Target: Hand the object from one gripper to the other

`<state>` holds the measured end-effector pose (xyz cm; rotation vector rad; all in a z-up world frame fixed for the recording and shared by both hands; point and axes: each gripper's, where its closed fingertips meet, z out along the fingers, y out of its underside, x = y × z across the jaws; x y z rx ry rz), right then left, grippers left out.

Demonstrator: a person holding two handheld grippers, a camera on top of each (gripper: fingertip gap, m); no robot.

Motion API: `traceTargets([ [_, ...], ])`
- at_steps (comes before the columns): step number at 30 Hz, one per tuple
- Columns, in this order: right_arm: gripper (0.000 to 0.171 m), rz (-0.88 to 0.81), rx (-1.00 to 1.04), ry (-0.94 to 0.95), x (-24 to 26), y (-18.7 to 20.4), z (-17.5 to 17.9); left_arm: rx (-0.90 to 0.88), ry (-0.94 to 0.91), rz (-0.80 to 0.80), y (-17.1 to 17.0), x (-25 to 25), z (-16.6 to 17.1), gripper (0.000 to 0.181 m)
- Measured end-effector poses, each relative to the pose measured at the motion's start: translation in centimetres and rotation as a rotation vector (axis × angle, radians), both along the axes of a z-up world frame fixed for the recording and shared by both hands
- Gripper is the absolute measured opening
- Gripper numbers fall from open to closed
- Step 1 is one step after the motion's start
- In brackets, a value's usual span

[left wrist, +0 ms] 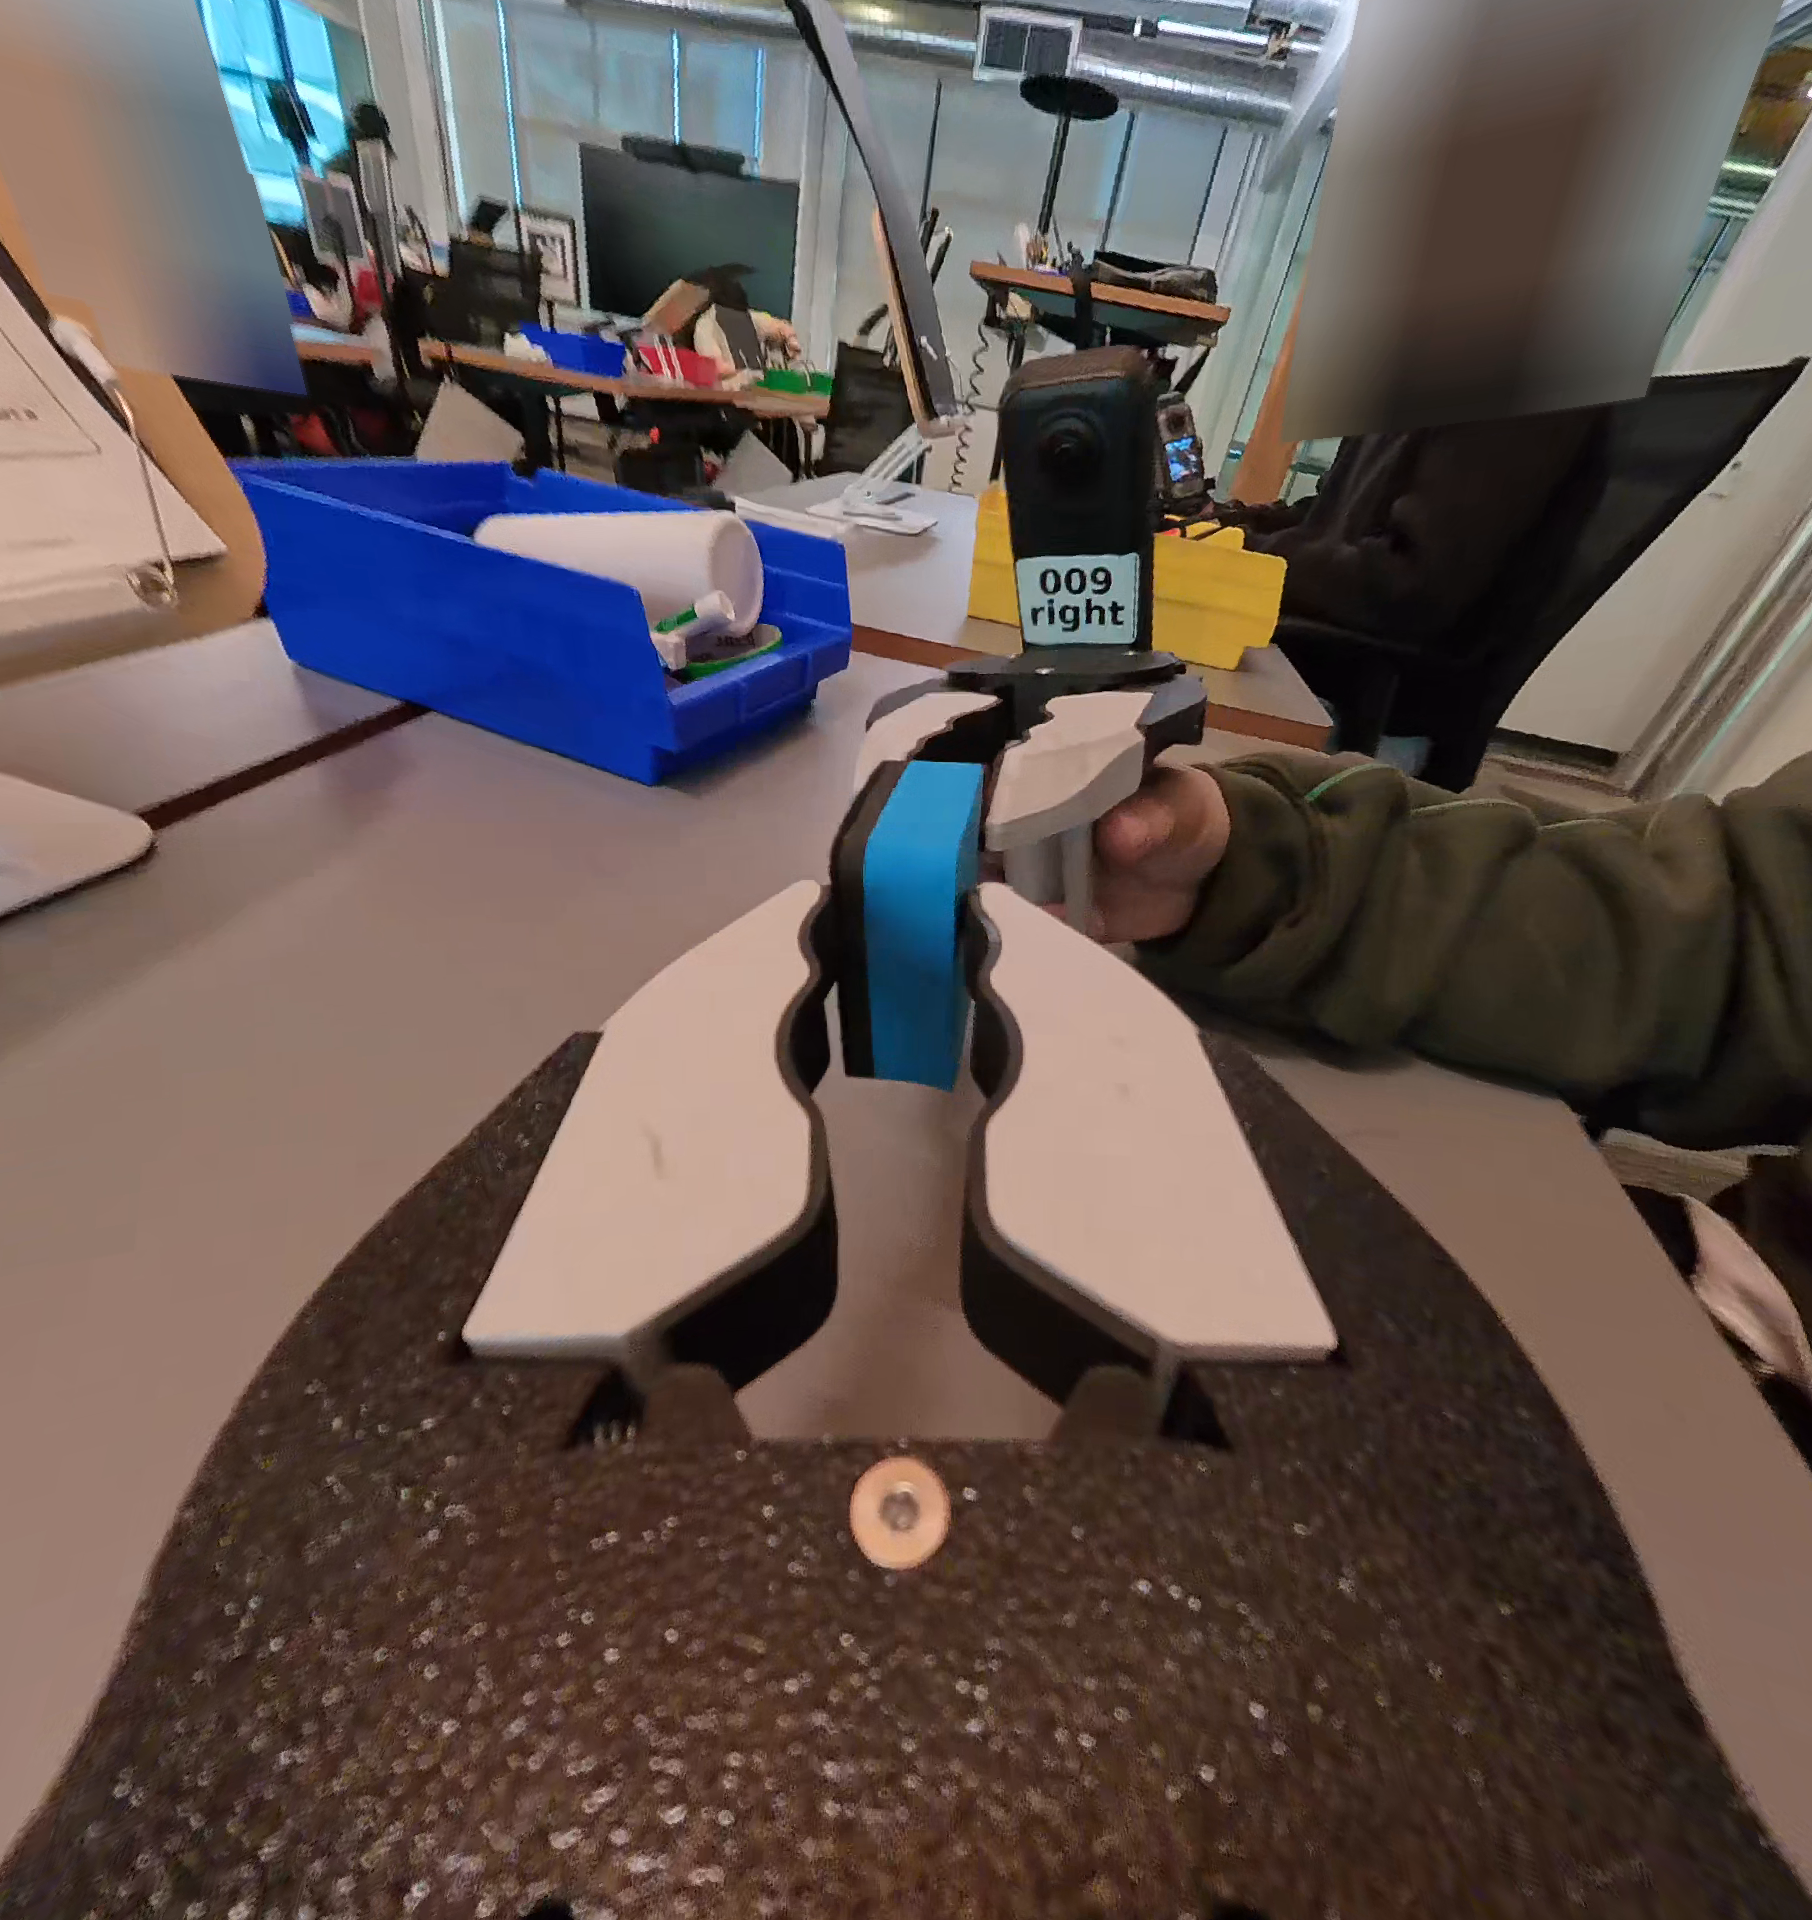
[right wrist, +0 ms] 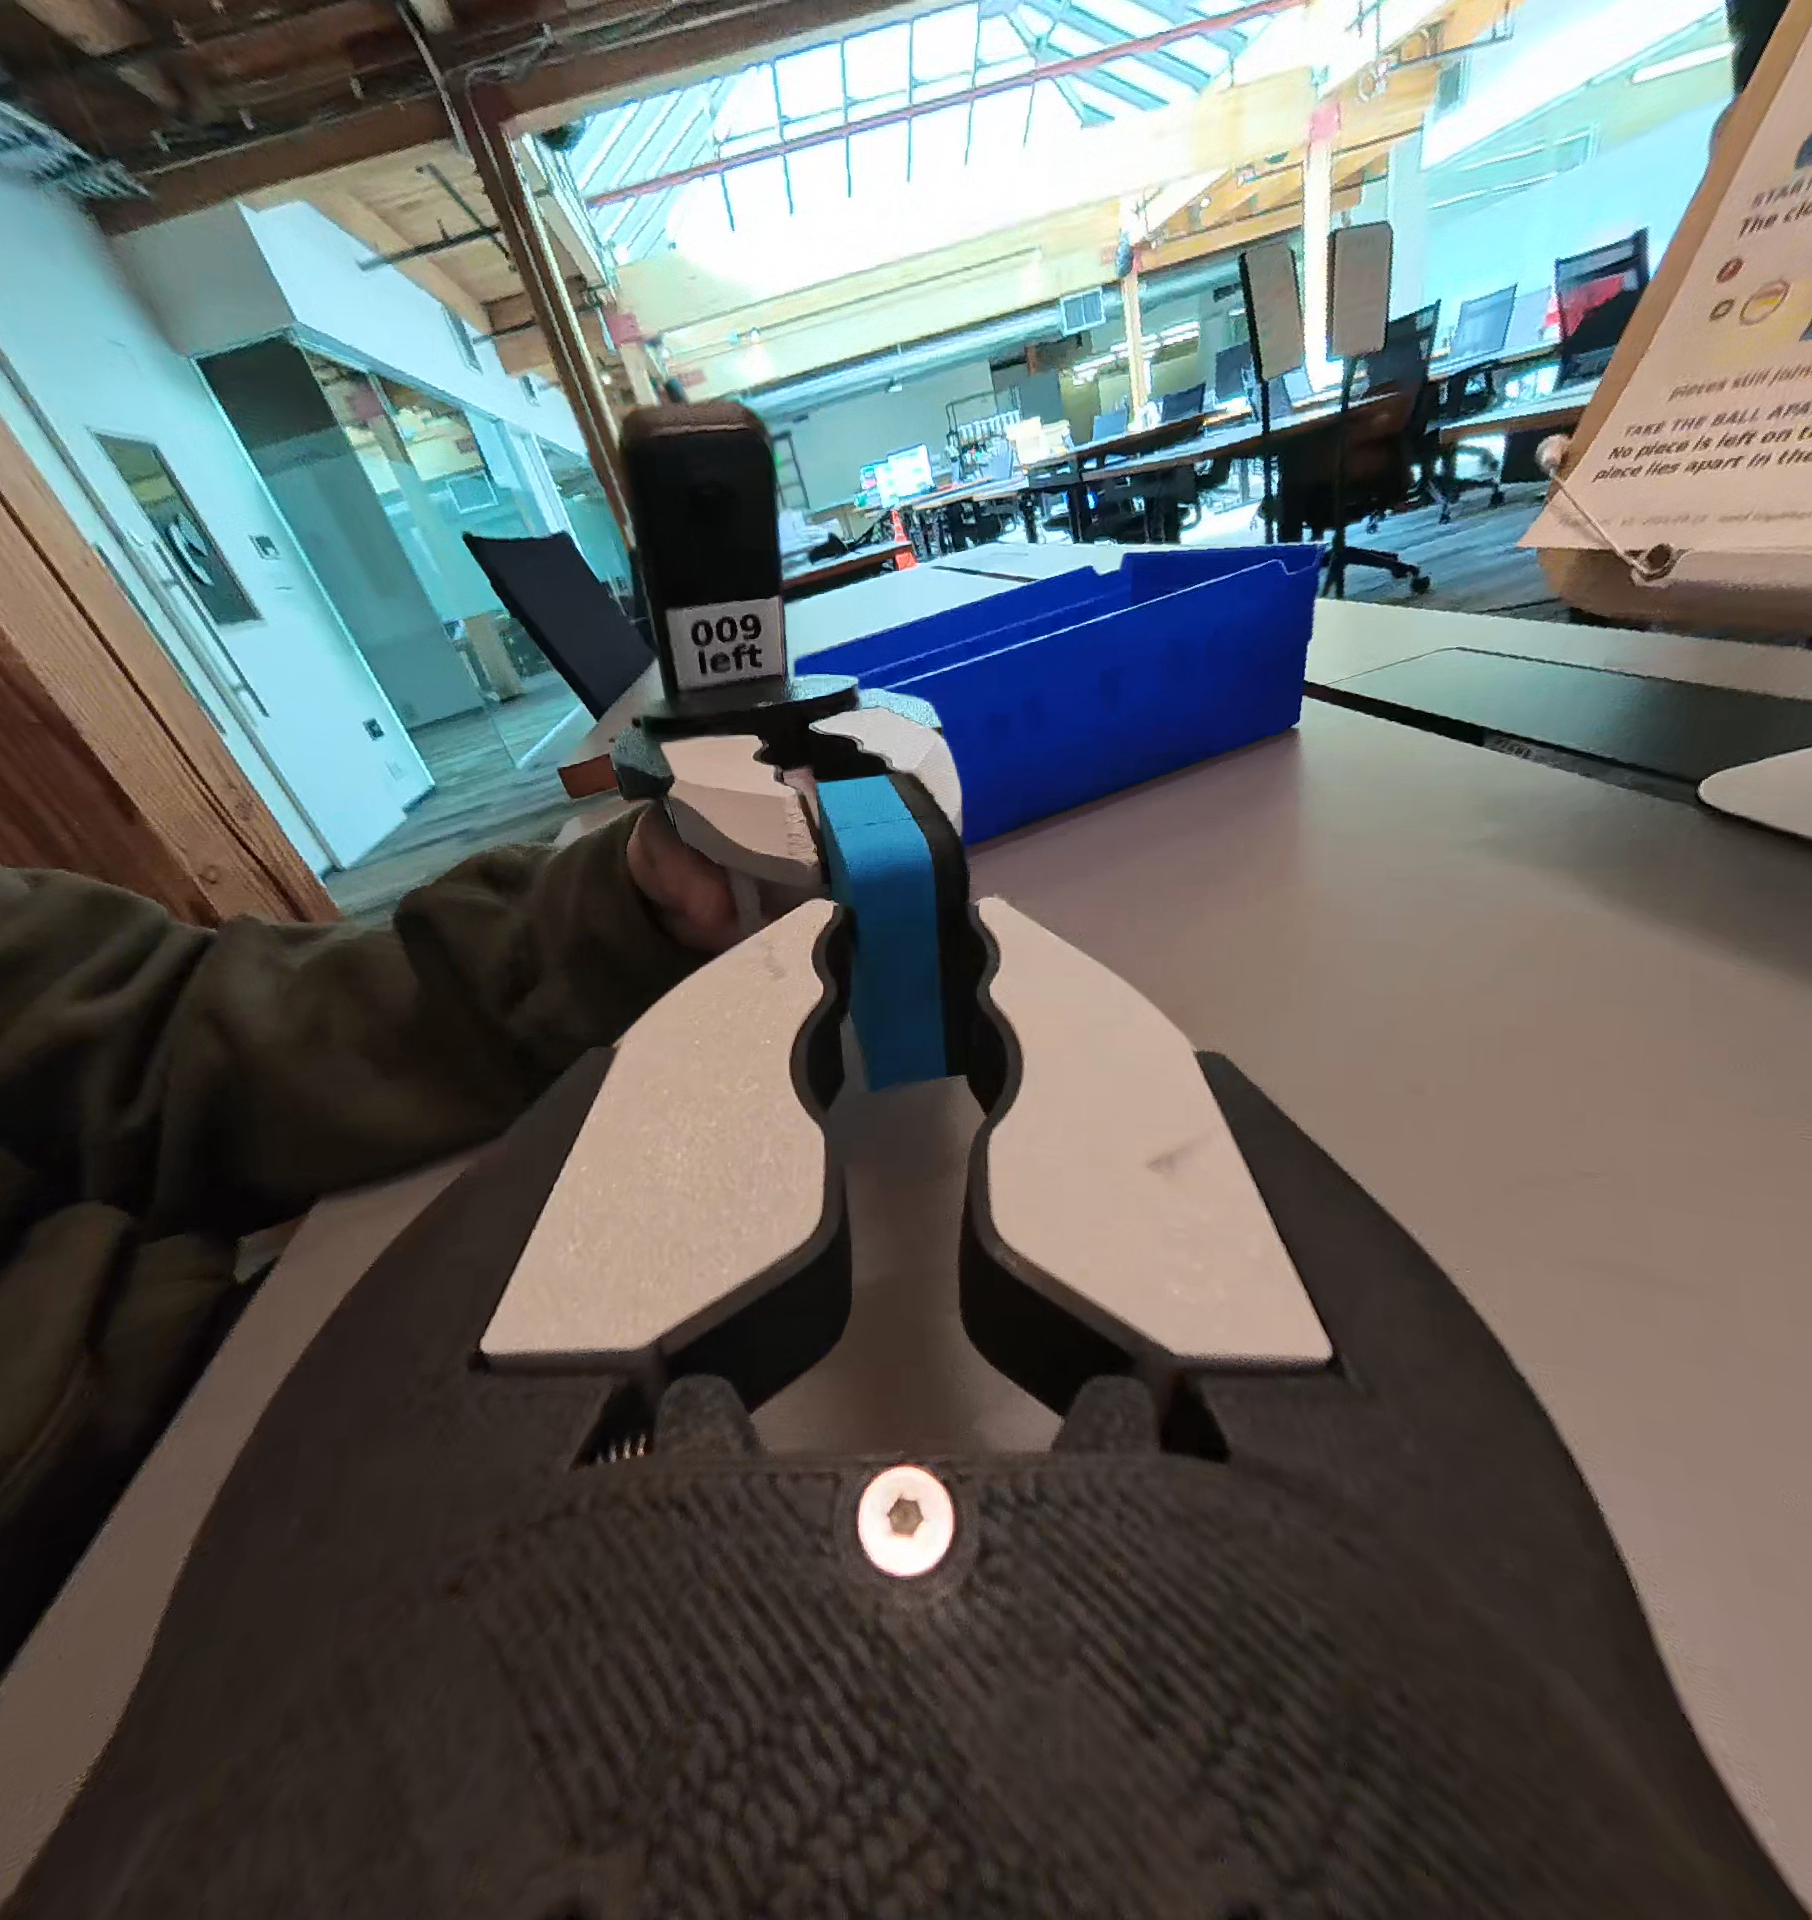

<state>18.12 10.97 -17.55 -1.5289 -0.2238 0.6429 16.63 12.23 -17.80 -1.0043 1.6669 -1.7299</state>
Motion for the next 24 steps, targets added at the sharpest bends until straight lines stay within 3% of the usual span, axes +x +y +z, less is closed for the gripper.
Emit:
traceTargets([
  [2,0.019,0.002,-0.009,0.086,0.3,0.0,0.3,0.046,-0.048,0.018,-0.1,0.0,0.0,0.03],
  [5,0.019,-0.041,-0.053,0.268,2.0,0.3,0.4,0.158,-0.109,0.075,-0.2,0.4,0.1,0.063],
  [9,0.019,-0.066,-0.076,0.463,3.9,0.3,0.1,0.558,-0.28,0.239,-0.2,1.4,-0.4,0.075],
  [11,0.019,-0.001,-0.085,0.515,3.3,0.2,0.2,0.71,-0.326,0.289,-0.4,1.9,-0.9,0.074],
  [15,0.019,0.127,-0.155,0.454,1.0,-0.2,-0.4,0.813,-0.327,0.281,-0.8,2.2,-1.9,0.079],
  [20,0.019,0.173,-0.232,0.404,0.3,-0.5,-1.3,0.823,-0.351,0.194,-1.7,1.5,-2.0,0.064],
  [24,0.02,0.165,-0.238,0.406,0.4,-0.4,-1.8,0.777,-0.281,0.176,-1.3,1.6,-2.3,0.063],
])
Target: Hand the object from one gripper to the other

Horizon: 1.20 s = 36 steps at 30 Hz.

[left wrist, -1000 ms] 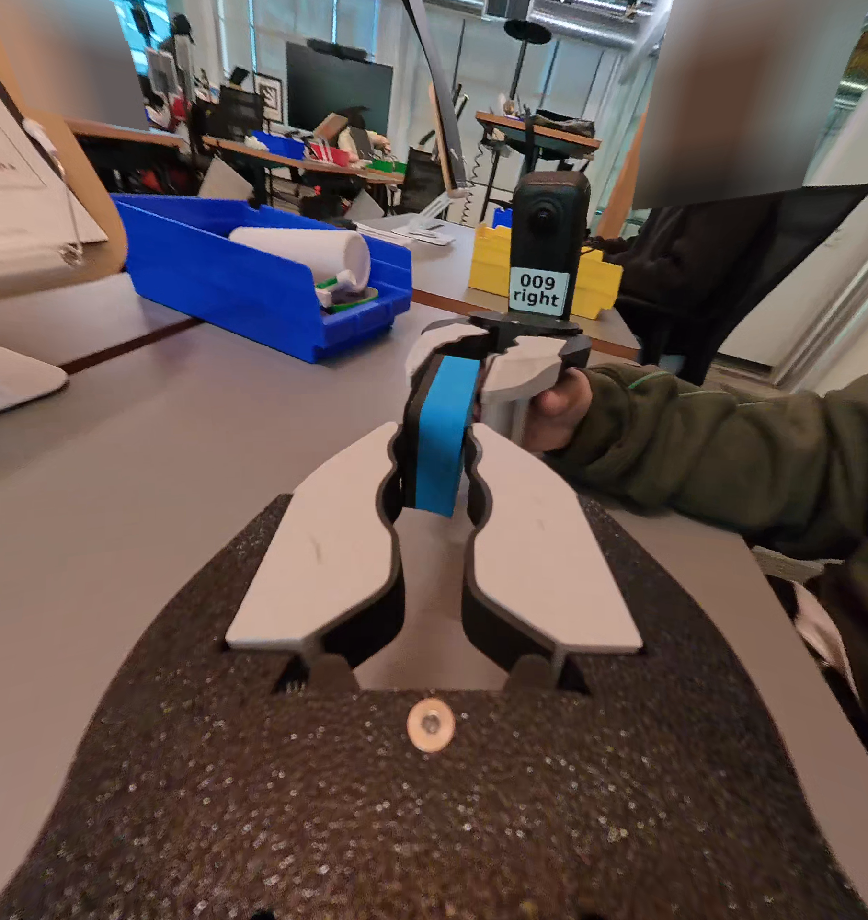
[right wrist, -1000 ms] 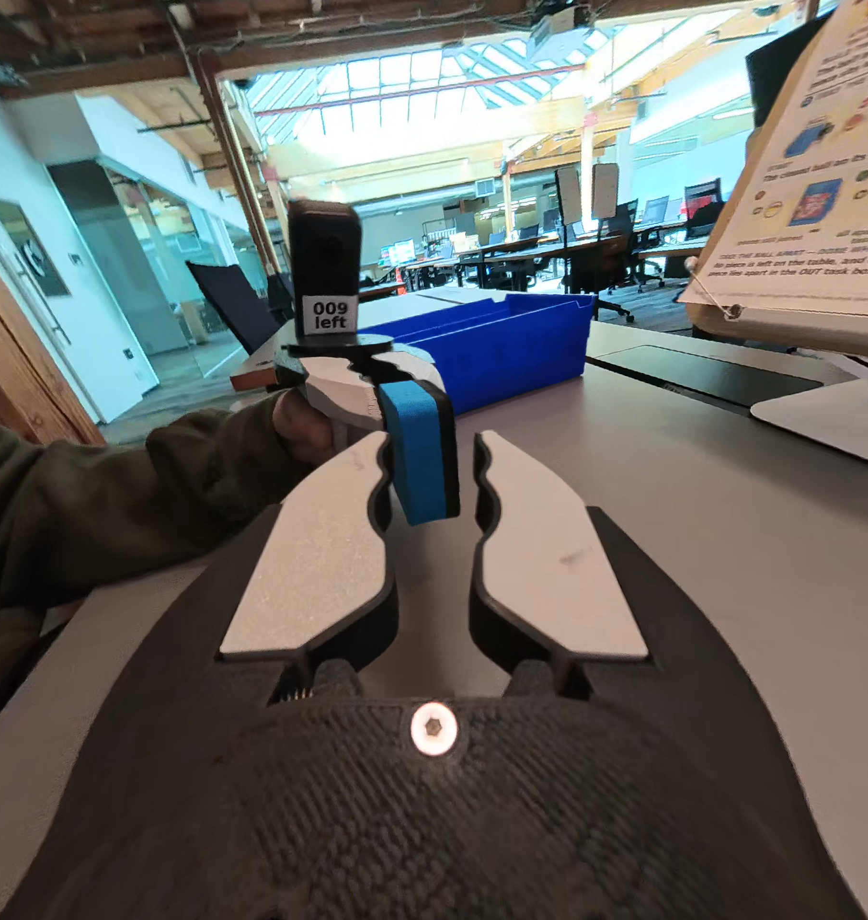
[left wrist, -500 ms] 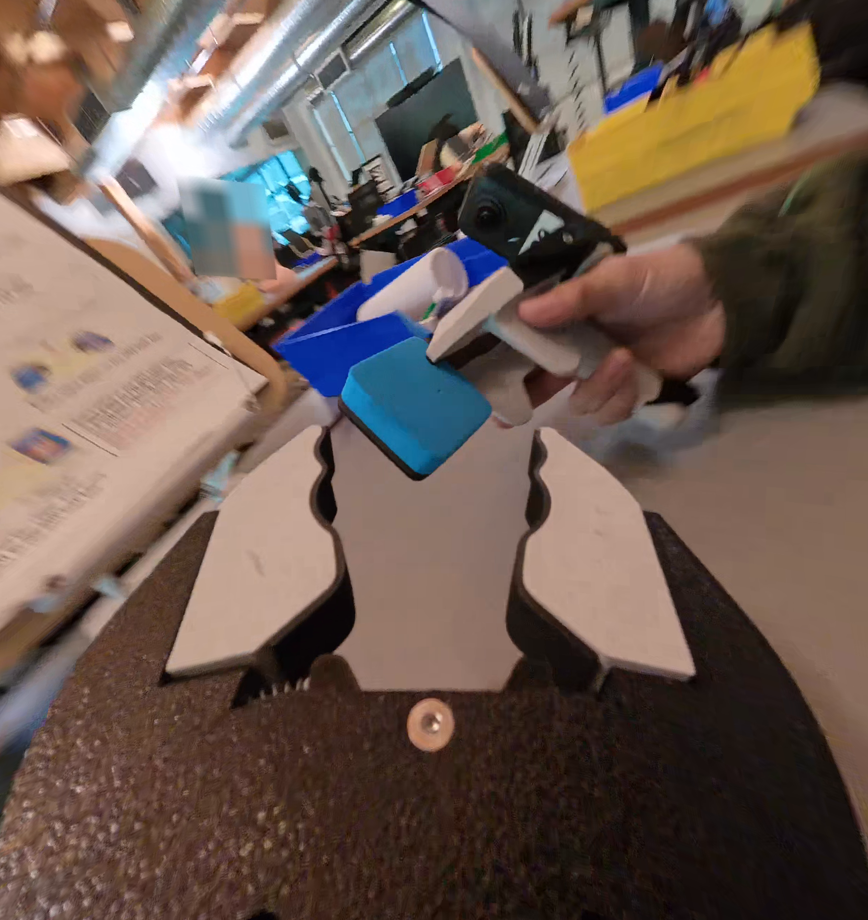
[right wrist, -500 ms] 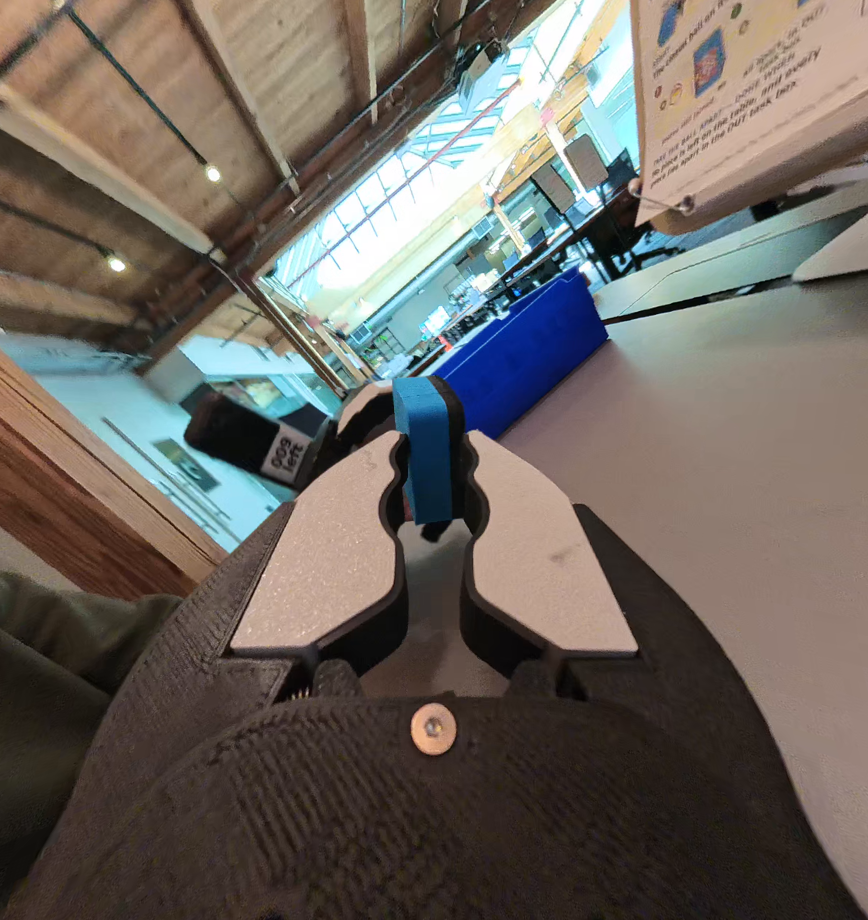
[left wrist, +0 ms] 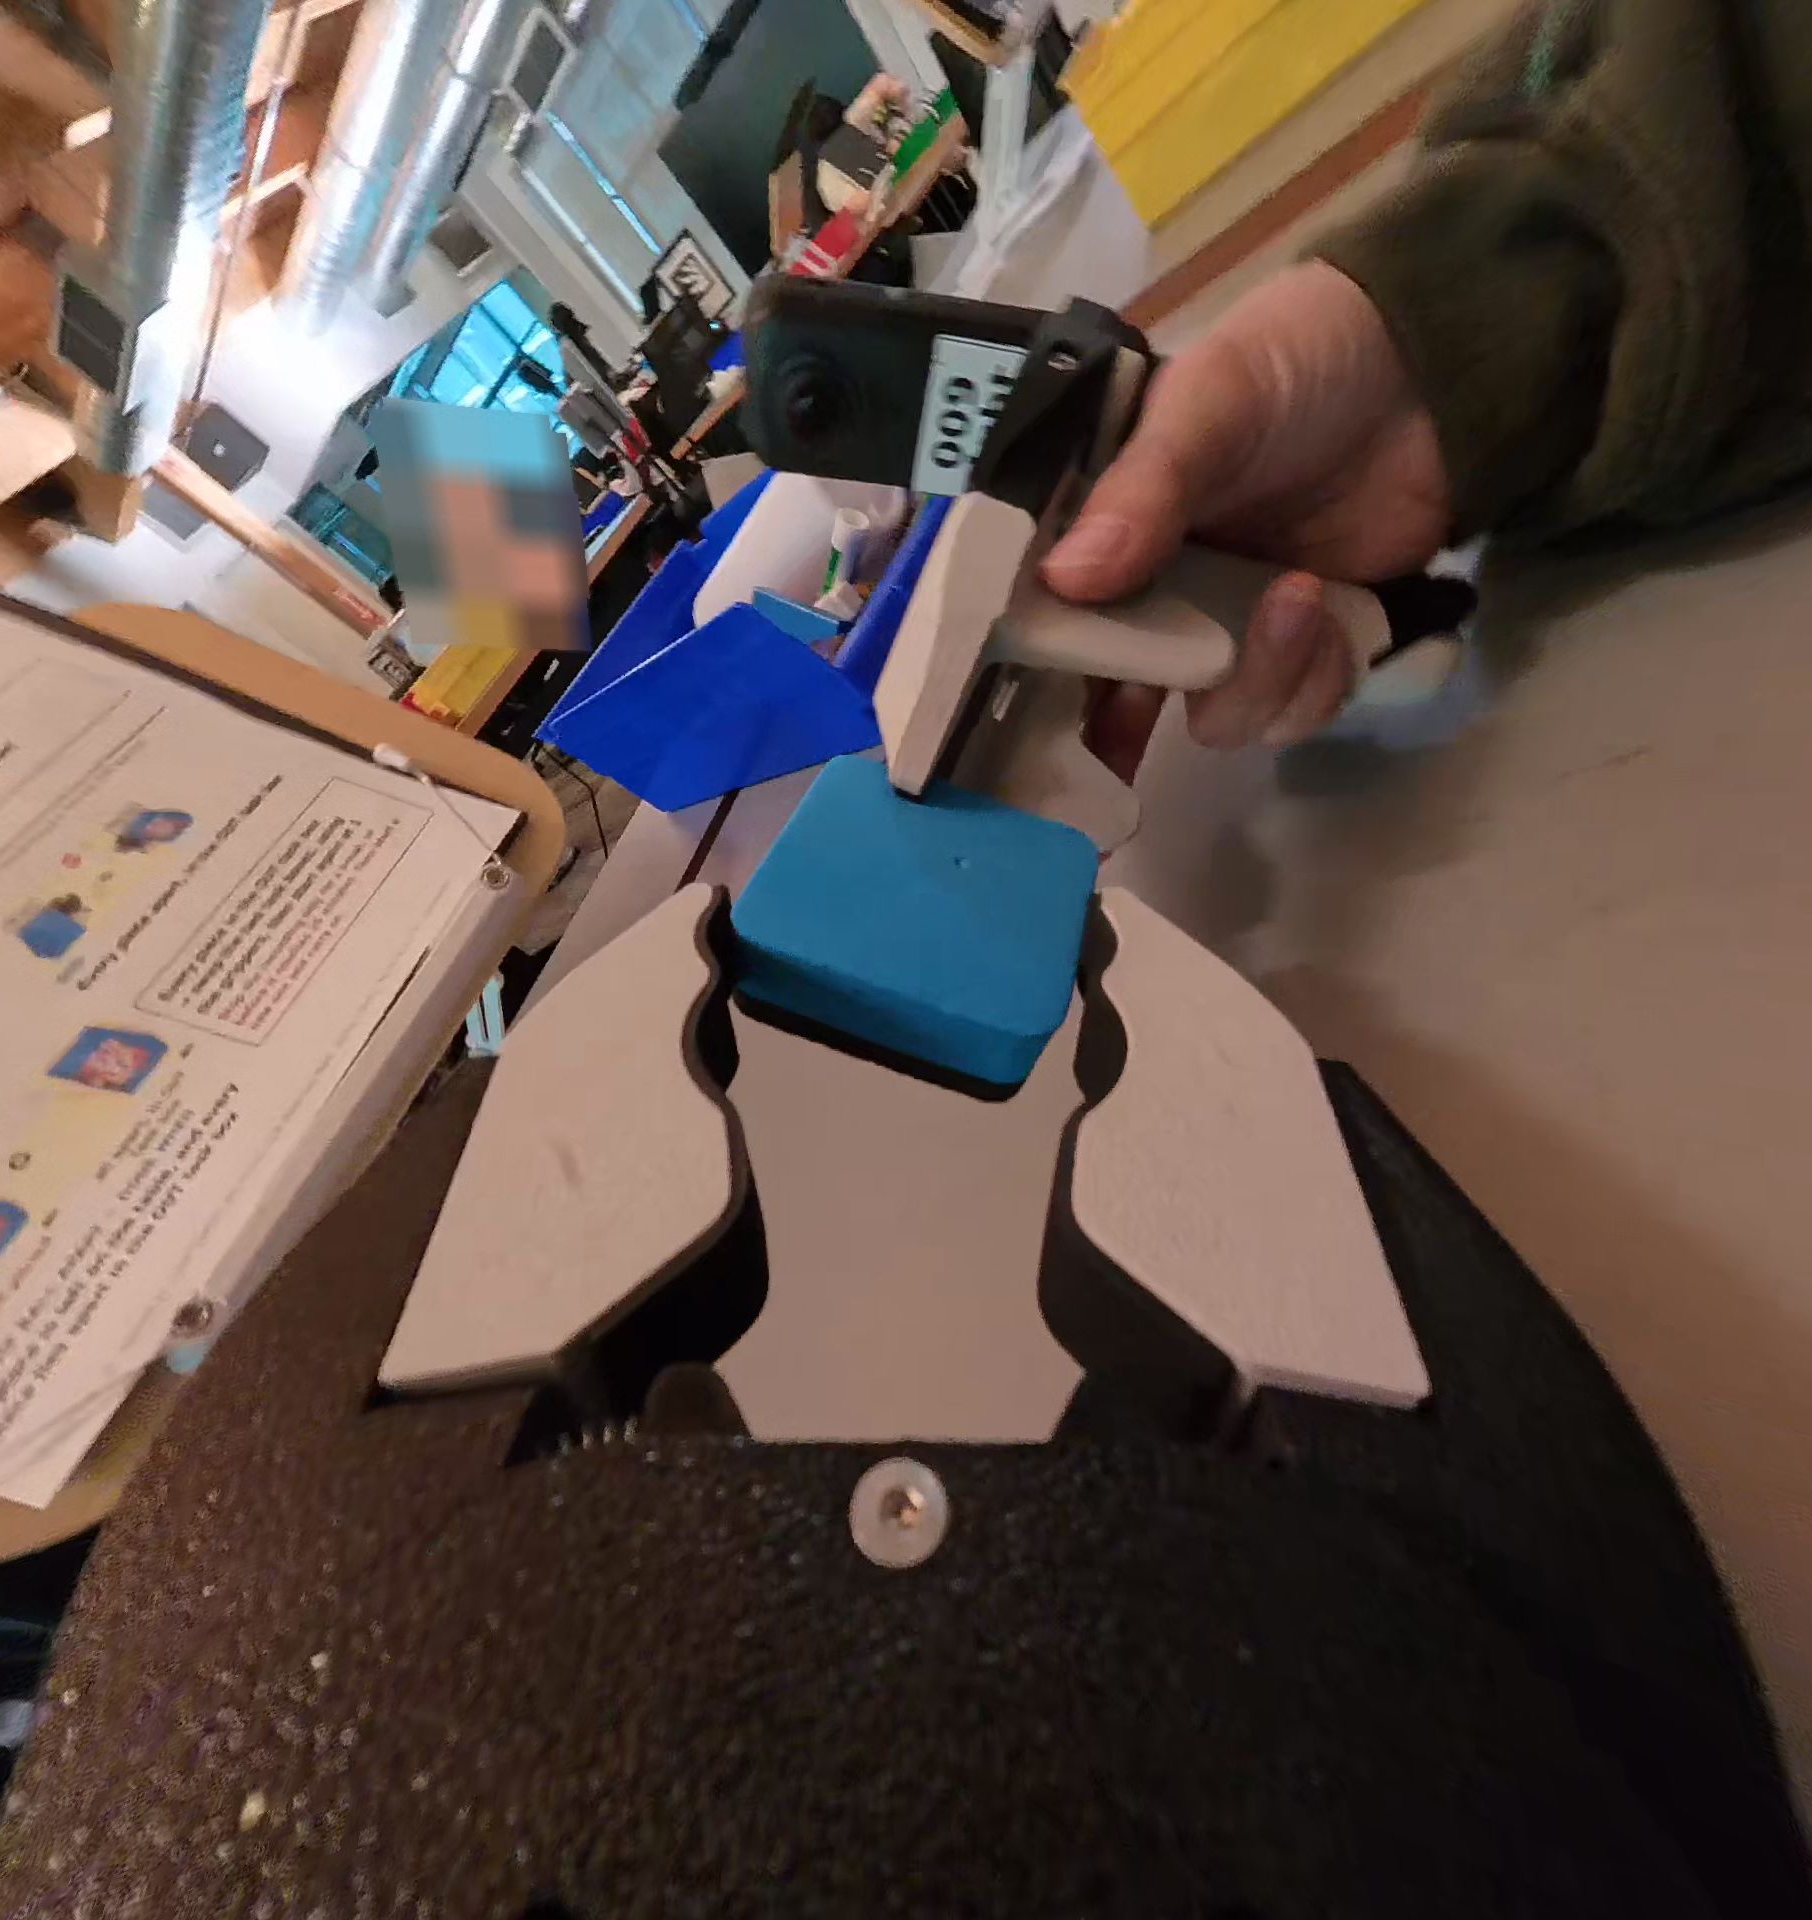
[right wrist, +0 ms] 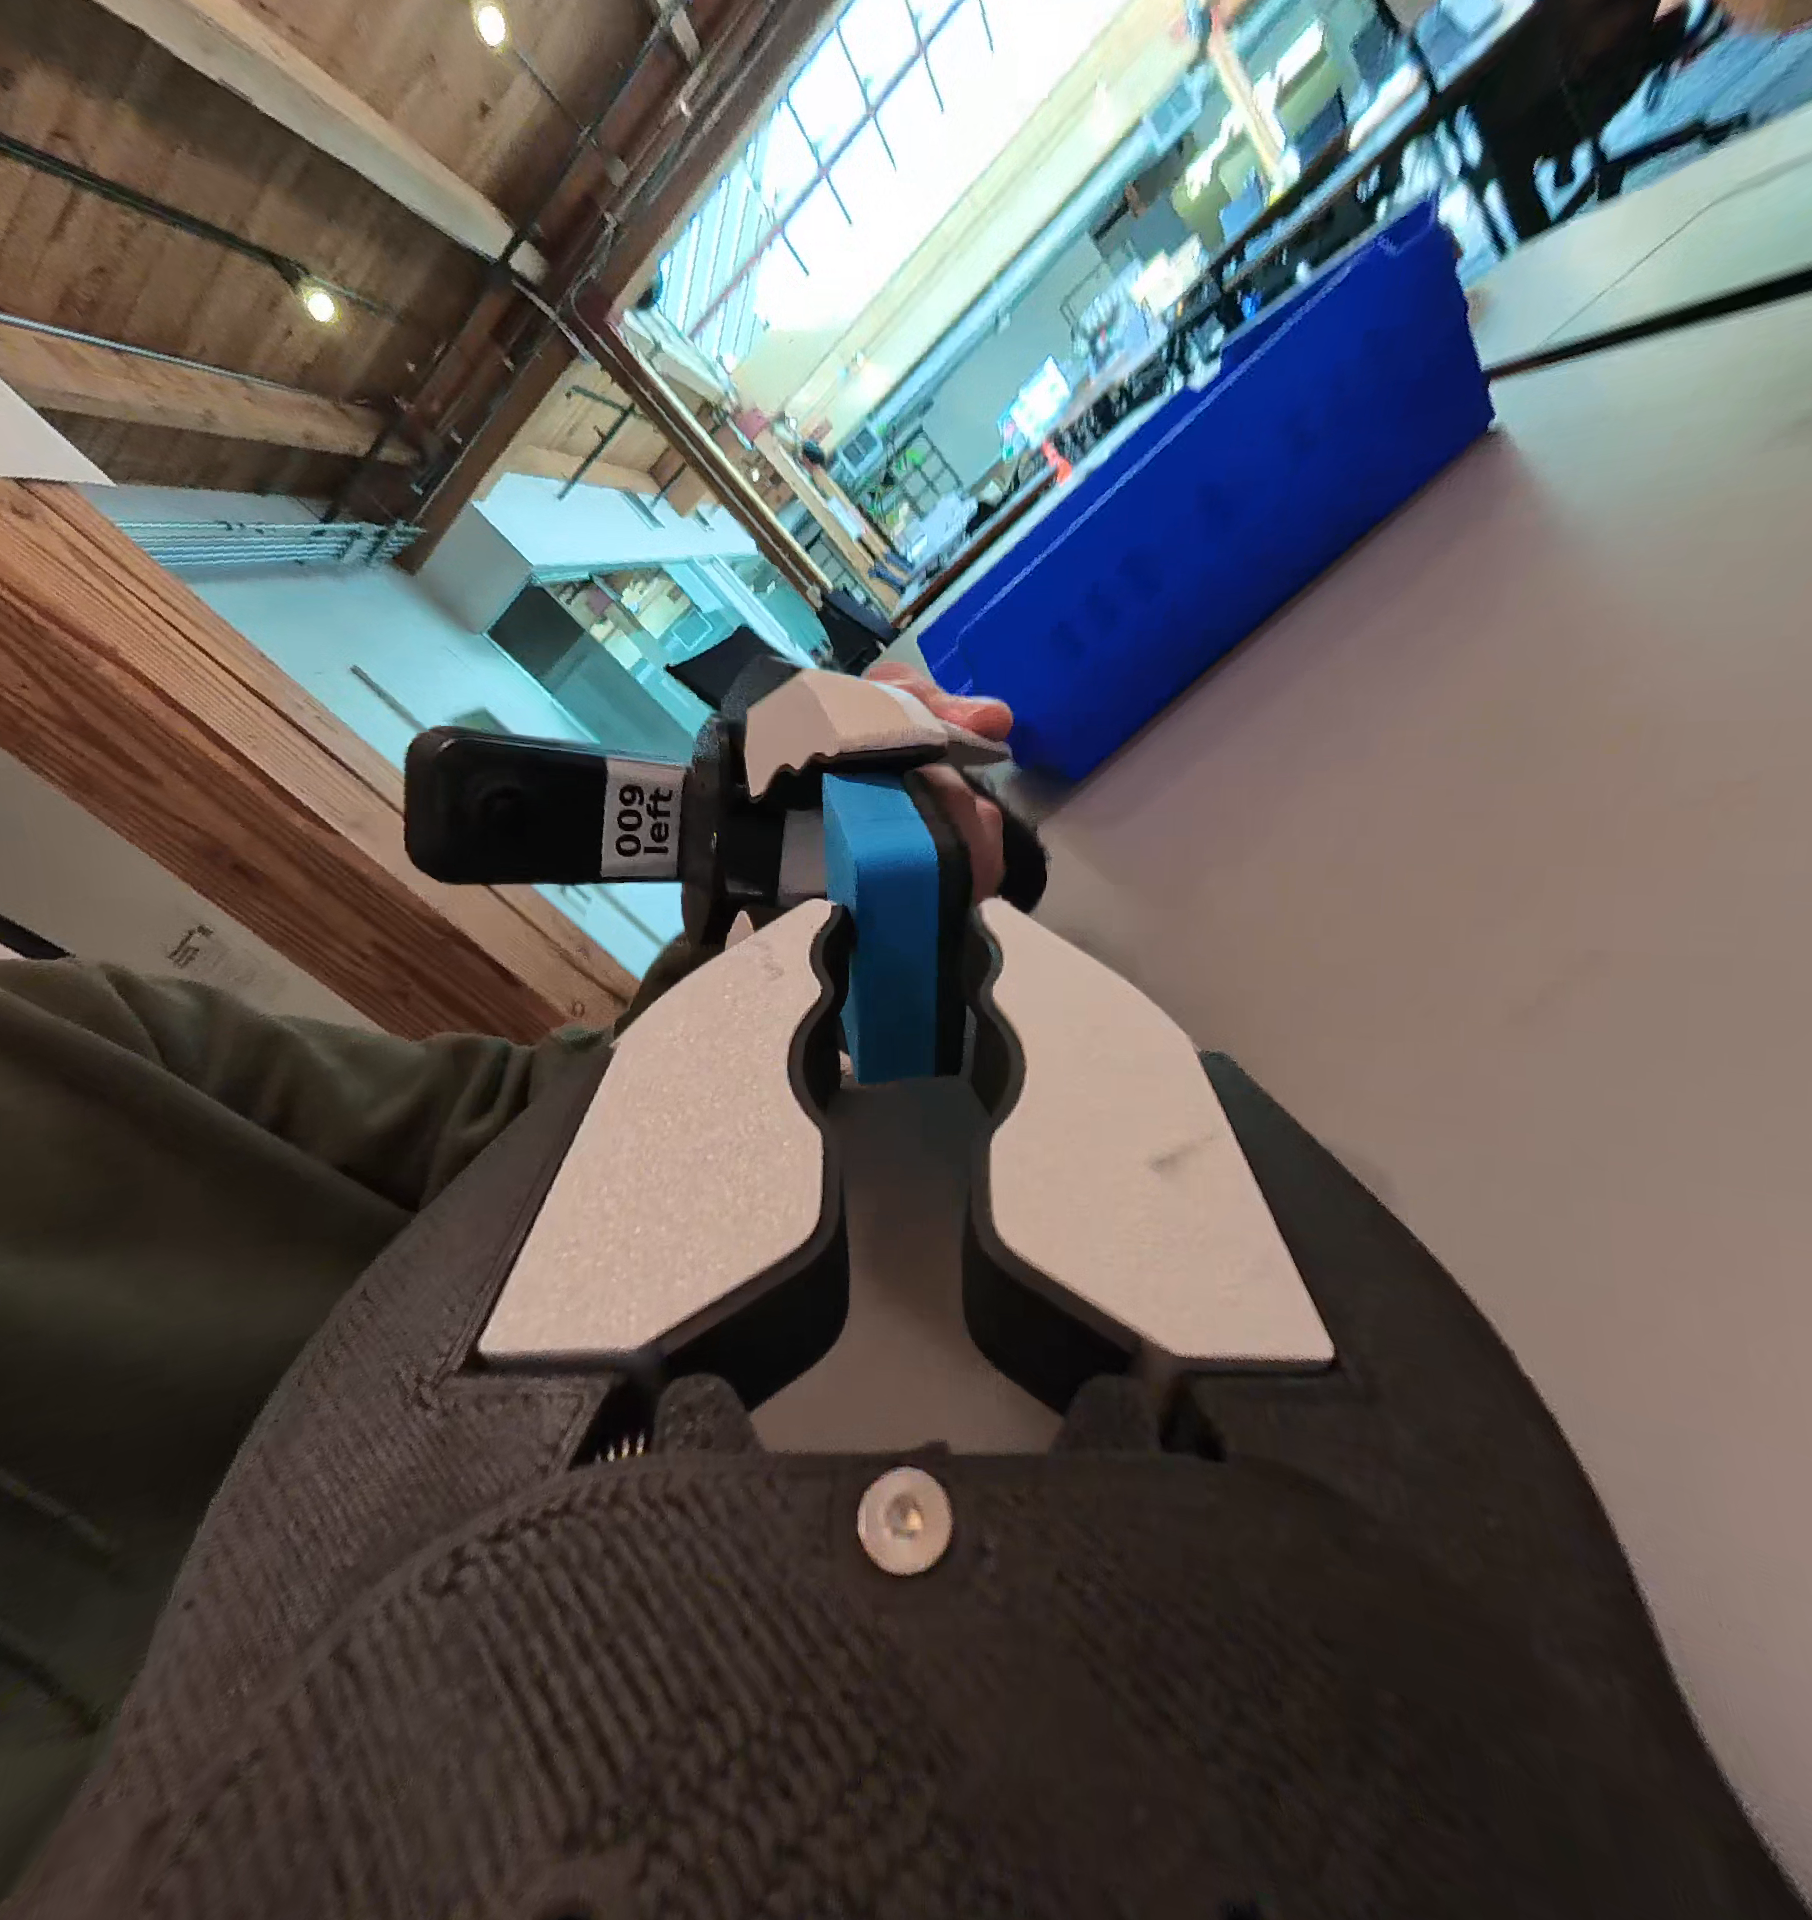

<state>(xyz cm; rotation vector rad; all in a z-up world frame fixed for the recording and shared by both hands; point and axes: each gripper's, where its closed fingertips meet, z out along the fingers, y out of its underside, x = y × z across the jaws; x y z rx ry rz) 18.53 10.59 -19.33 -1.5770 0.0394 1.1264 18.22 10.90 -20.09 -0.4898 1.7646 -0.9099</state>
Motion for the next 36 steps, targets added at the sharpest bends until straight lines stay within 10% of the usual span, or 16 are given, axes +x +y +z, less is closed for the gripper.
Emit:
traceTargets([
  [10,0.072,-0.181,0.397,-0.541,-1.1,-0.8,2.7,-0.731,0.338,-0.191,0.3,-1.7,2.0,0.063],
  [36,0.06,-0.119,0.415,-0.801,-3.2,-0.6,0.6,-0.716,0.403,-0.238,-1.1,-2.0,1.0,0.063],
])
